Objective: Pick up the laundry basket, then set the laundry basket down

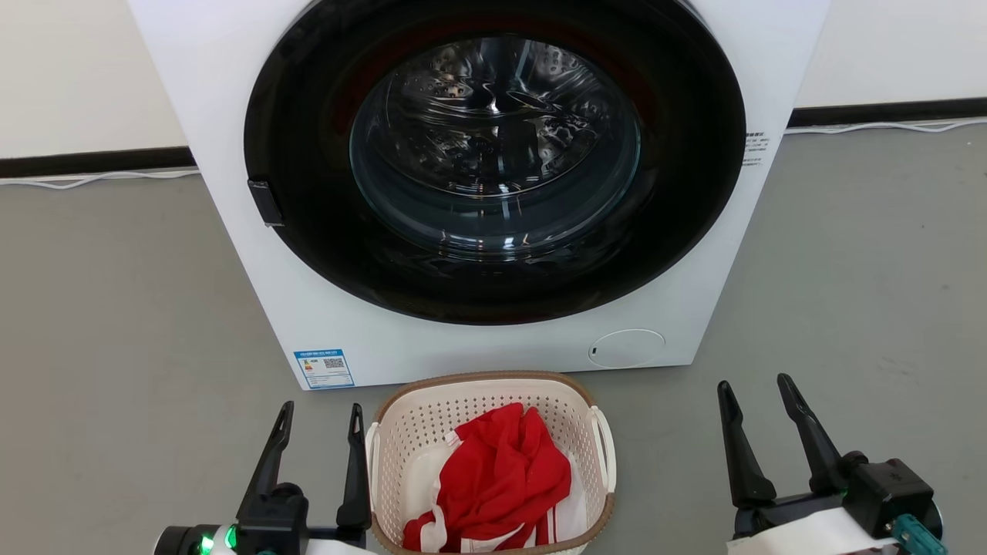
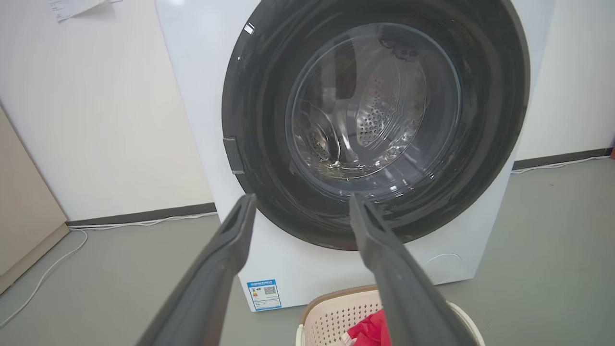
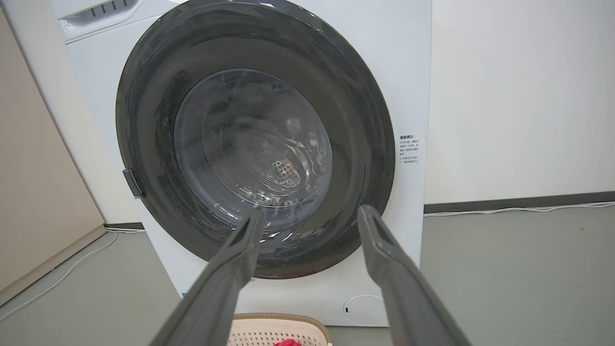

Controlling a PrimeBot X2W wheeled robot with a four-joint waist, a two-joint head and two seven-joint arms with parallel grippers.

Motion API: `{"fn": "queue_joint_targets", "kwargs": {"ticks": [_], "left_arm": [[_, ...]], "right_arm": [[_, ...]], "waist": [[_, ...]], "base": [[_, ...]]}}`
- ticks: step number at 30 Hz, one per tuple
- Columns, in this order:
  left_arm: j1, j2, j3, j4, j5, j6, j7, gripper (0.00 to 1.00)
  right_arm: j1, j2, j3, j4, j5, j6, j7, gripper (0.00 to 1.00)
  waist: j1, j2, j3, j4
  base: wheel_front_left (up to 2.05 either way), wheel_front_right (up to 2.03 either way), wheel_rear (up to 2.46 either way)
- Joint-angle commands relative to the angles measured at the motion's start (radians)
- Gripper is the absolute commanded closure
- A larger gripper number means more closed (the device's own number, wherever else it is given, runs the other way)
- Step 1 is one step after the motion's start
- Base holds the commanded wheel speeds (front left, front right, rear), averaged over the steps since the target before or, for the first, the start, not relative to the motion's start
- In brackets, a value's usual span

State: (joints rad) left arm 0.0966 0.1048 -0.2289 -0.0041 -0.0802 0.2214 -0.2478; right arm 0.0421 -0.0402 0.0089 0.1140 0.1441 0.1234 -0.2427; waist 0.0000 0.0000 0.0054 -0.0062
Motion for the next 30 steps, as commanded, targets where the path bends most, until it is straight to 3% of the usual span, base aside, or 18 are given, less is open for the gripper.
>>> {"fn": "queue_joint_targets", "kwargs": {"ticks": [1, 30], "left_arm": [[-0.017, 0.0, 0.028, -0.035, 0.033, 0.013, -0.014, 0.0], [-0.008, -0.028, 0.057, -0.02, 0.045, -0.017, -0.014, 0.0]], "right_arm": [[-0.016, -0.01, 0.031, -0.031, -0.027, 0.007, -0.019, 0.0], [-0.017, -0.01, 0.023, -0.034, -0.031, 0.007, -0.019, 0.0]], "waist": [[0.0, 0.0, 0.001, 0.0], [0.0, 0.0, 0.023, 0.003]], "base": [[0.0, 0.0, 0.0], [0.0, 0.0, 0.0]]}}
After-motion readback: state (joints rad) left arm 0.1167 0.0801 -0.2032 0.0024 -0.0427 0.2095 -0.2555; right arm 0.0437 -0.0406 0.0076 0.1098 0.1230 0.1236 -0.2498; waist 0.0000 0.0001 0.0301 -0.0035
